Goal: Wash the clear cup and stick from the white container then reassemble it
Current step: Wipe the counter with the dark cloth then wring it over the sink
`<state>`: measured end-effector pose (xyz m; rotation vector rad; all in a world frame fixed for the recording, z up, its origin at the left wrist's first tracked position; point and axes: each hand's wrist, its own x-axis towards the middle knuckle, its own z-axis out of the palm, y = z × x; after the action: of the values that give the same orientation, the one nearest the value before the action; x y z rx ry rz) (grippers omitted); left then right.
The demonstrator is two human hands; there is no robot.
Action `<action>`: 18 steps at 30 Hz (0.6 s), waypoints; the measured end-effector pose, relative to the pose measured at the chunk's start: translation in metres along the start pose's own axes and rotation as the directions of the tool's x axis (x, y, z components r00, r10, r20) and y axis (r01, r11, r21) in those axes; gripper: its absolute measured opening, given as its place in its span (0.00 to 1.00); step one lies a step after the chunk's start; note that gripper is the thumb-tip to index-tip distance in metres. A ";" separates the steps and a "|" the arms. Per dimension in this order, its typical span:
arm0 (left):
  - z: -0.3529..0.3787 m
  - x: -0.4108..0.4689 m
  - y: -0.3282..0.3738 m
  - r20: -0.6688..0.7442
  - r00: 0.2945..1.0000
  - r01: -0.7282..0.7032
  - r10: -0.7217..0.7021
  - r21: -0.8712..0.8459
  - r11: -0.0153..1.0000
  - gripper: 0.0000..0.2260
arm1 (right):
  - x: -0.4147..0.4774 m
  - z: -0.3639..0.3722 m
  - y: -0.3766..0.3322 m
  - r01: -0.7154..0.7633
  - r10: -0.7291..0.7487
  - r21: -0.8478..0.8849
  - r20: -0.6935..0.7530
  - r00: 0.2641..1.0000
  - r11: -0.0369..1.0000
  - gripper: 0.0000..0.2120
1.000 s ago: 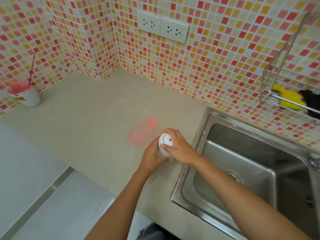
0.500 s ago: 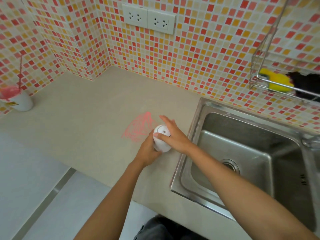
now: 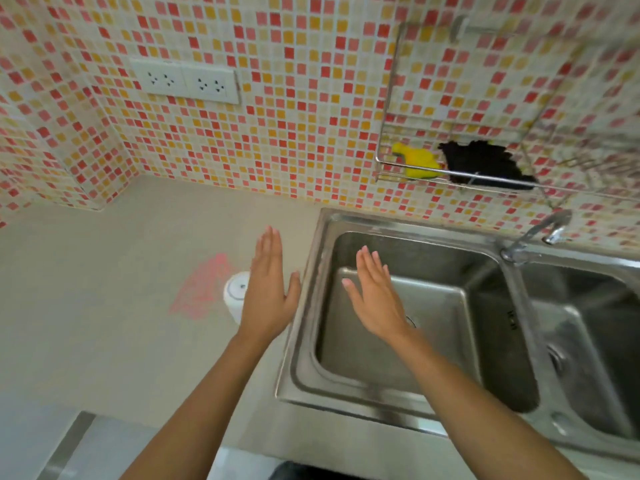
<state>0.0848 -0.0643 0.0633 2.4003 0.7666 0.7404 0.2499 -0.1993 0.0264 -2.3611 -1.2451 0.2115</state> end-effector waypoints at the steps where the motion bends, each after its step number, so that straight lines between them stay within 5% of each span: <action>1: 0.010 0.009 0.015 0.026 0.998 -0.060 0.059 0.033 0.998 0.30 | 0.000 -0.016 0.008 -0.011 0.011 0.010 -0.057 0.998 1.000 0.31; 6: 0.054 0.068 0.097 0.089 0.955 -0.295 0.284 0.159 0.942 0.30 | 0.010 -0.111 0.032 0.032 -0.016 0.037 -0.377 0.926 0.999 0.27; 11: 0.079 0.137 0.166 0.127 0.927 -0.376 0.354 0.296 0.878 0.28 | 0.055 -0.196 0.055 0.017 -0.019 -0.009 -0.539 0.842 1.000 0.25; 14: 0.088 0.166 0.183 0.161 0.929 -0.369 0.332 0.394 0.842 0.29 | 0.090 -0.229 0.069 -0.123 0.091 -0.045 -0.440 0.894 0.991 0.28; 18: 0.099 0.177 0.180 0.133 0.937 -0.342 0.322 0.516 0.785 0.31 | 0.137 -0.240 0.093 -0.275 0.267 -0.097 -0.092 0.959 0.957 0.37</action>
<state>0.3334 -0.1086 0.1604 3.1084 0.5889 0.6724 0.4798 -0.2107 0.2053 -2.6046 -0.9142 0.1389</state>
